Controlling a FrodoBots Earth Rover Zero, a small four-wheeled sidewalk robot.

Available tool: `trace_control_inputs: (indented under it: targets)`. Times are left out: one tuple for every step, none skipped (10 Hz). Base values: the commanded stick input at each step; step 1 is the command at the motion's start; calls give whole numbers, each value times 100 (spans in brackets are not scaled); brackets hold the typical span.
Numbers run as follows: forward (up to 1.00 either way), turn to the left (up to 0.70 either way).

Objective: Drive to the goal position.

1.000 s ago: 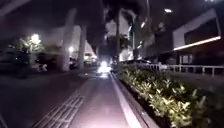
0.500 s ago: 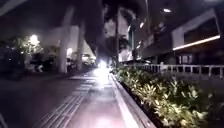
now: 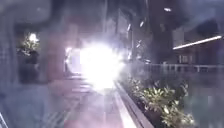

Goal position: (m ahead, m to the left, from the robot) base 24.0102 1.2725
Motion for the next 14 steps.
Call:
trace_control_inputs:
  targets:
    - [45, 16]
    - [45, 4]
    - [45, 0]
    - [45, 0]
    - [45, 0]
    - [45, 0]
    - [45, 0]
    - [45, 0]
    - [45, 0]
    - [45, 0]
    - [45, 0]
    - [45, 0]
    - [45, 0]
    - [45, 0]
